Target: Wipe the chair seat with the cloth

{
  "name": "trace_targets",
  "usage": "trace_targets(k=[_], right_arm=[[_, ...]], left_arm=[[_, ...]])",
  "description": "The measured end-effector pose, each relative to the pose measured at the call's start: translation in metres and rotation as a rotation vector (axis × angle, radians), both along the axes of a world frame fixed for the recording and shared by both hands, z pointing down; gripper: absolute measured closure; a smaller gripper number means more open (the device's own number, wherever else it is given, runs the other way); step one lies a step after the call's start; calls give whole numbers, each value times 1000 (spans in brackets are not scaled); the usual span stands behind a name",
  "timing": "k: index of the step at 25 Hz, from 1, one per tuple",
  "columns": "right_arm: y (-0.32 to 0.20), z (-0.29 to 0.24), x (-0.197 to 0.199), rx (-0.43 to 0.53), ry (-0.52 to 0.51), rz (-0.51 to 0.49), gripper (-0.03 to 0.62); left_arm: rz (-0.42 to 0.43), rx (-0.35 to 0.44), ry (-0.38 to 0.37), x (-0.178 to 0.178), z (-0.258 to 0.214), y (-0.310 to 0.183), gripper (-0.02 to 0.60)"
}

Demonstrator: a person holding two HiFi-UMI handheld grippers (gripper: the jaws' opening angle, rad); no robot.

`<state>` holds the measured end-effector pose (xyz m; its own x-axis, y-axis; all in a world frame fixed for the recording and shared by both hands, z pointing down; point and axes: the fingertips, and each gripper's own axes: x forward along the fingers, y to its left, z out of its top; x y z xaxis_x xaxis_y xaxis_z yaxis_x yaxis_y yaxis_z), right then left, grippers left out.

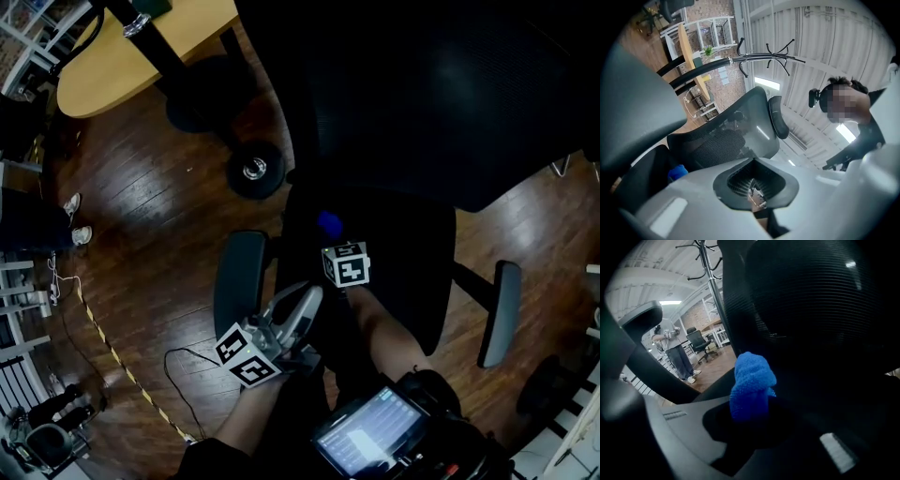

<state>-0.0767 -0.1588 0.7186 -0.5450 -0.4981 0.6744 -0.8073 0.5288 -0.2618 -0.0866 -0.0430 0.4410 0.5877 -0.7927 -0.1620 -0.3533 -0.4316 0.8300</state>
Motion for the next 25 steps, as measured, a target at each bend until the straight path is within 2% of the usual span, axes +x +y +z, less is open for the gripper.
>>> trace_targets(k=[8, 12, 15, 18, 25], right_arm=[[-5, 11, 164, -22, 132, 241, 549], [4, 3, 250, -25, 243, 340, 549], [13, -3, 300, -26, 295, 415, 549], [17, -8, 324, -12, 294, 455, 549], [14, -11, 329, 0, 269, 462, 549]], left_arm=[[39, -1, -28, 13, 2, 2, 591], [59, -6, -36, 19, 3, 1, 591], [64, -5, -40, 21, 3, 2, 591], [62, -7, -39, 21, 5, 3, 591], [43, 6, -36, 14, 2, 4, 591]])
